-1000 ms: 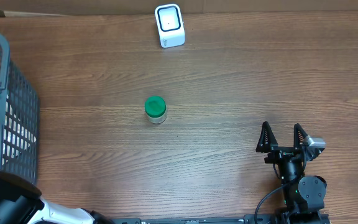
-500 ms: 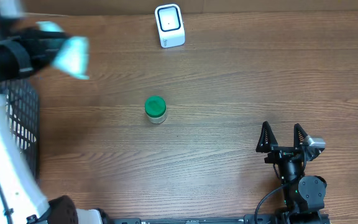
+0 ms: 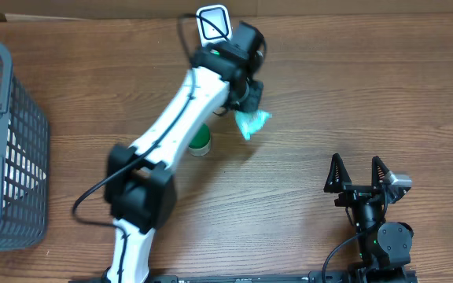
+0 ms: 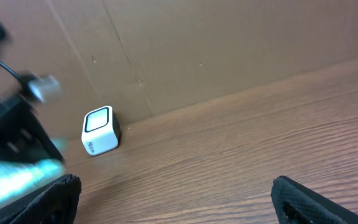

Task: Scan the item barcode
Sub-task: 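Carry the wipes pack to the scanner with the left gripper, then drop the wipes pack beside the bottle and withdraw the left gripper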

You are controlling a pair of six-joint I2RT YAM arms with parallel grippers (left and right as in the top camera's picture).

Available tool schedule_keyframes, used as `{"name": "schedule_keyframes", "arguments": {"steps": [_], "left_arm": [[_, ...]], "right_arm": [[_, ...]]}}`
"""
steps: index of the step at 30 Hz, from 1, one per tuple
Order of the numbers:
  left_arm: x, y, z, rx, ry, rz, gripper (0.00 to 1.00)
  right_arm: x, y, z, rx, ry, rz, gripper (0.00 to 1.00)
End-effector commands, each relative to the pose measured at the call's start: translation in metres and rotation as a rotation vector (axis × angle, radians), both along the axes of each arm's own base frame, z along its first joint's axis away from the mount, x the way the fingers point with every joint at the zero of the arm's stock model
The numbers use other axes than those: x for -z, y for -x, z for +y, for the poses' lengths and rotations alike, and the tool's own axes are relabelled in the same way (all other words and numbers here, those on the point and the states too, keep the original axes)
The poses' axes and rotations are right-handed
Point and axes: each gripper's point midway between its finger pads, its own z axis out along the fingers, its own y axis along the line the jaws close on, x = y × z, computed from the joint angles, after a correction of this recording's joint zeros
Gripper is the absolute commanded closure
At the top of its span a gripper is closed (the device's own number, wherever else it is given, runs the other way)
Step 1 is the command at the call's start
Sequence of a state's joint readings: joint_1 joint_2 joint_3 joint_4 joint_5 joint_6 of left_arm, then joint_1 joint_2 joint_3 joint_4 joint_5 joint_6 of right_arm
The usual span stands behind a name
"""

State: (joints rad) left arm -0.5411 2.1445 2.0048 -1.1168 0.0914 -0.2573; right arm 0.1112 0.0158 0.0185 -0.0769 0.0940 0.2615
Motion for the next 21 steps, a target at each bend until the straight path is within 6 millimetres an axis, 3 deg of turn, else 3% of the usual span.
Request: {"name": "schedule_keyframes", "arguments": {"steps": [1,3,6,8,10,13,15,17,20,21], "left_arm": [[0.040,0.002,0.000,0.025,-0.106,0.036,0.93],[0.055,0.004,0.001,0.027,-0.127,0.069,0.74],[0.059,0.006,0.005,0.029,-0.138,0.084,0.54],[0.059,0.005,0.005,0.054,-0.142,0.079,0.32],[0.059,0.006,0.006,0.085,-0.149,0.076,0.28],[0.055,0.006,0.010,0.084,-0.155,0.078,0.30],[0.035,0.000,0.017,0.040,-0.140,0.068,0.35],[-0.005,-0.011,0.026,-0.001,-0.099,0.025,0.37],[-0.073,-0.024,0.044,-0.053,-0.034,-0.080,0.37],[-0.110,-0.028,0.059,-0.087,-0.001,-0.146,0.37]], "right_arm": [[0.003,0.000,-0.002,0.011,0.005,0.002,0.00],[0.003,0.000,-0.002,0.011,0.005,0.002,0.00],[0.003,0.000,-0.002,0.011,0.005,0.002,0.00],[0.003,0.000,-0.002,0.011,0.005,0.002,0.00],[0.003,0.000,-0.002,0.011,0.005,0.002,0.00],[0.003,0.000,-0.002,0.011,0.005,0.002,0.00],[0.003,0.000,-0.002,0.011,0.005,0.002,0.00],[0.003,0.000,-0.002,0.011,0.005,0.002,0.00],[0.003,0.000,-0.002,0.011,0.005,0.002,0.00],[0.003,0.000,-0.002,0.011,0.005,0.002,0.00]]}}
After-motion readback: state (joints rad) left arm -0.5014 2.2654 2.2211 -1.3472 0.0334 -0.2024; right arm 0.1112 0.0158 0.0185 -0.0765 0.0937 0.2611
